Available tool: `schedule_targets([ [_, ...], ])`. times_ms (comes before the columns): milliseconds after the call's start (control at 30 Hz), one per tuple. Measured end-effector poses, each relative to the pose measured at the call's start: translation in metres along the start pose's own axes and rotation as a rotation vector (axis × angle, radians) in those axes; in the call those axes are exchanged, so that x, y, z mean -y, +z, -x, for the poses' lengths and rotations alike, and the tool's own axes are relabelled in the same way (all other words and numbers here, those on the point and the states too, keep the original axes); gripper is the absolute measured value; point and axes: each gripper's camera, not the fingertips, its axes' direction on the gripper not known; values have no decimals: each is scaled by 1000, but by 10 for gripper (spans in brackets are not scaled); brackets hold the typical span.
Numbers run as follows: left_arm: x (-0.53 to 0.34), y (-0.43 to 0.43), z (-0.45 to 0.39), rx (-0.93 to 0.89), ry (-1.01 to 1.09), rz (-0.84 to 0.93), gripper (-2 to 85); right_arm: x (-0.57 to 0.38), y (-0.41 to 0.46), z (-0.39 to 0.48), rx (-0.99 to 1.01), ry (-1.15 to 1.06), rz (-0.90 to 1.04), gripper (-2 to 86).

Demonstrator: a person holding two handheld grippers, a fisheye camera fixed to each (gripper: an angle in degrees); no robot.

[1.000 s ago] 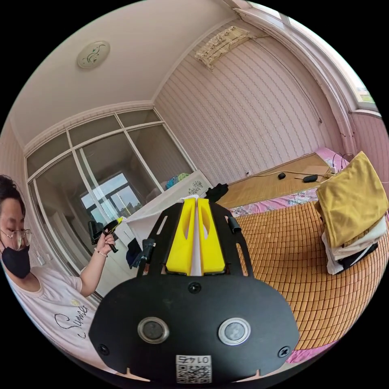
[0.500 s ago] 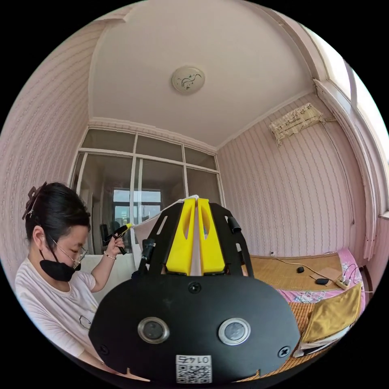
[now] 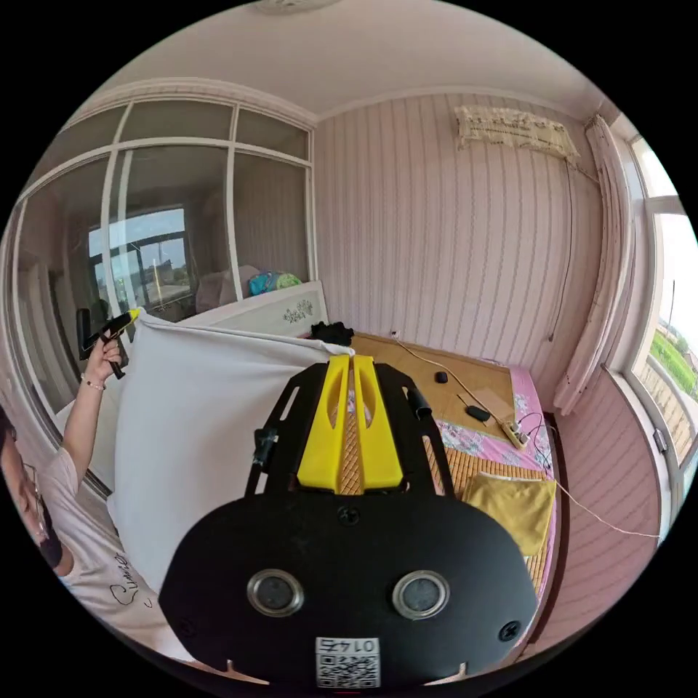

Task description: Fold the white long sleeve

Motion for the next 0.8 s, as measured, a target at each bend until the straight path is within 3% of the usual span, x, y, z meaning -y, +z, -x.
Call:
schedule_targets([
  [133, -4, 69, 21, 100, -100, 72, -10, 6, 84, -38, 74, 170, 71, -3],
  [333, 48, 35, -29, 168, 67, -249, -10, 81, 37, -43, 205, 183, -324, 1],
  [467, 30, 42, -35, 196, 131, -260, -10, 84, 39, -30, 241, 70, -402, 2],
  [633, -82, 109, 5, 208, 93, 37, -10, 8, 129, -31, 276, 29, -172, 3],
  [800, -241, 189, 38, 204, 17, 423, -10, -153, 271, -33, 221, 108, 238, 3],
])
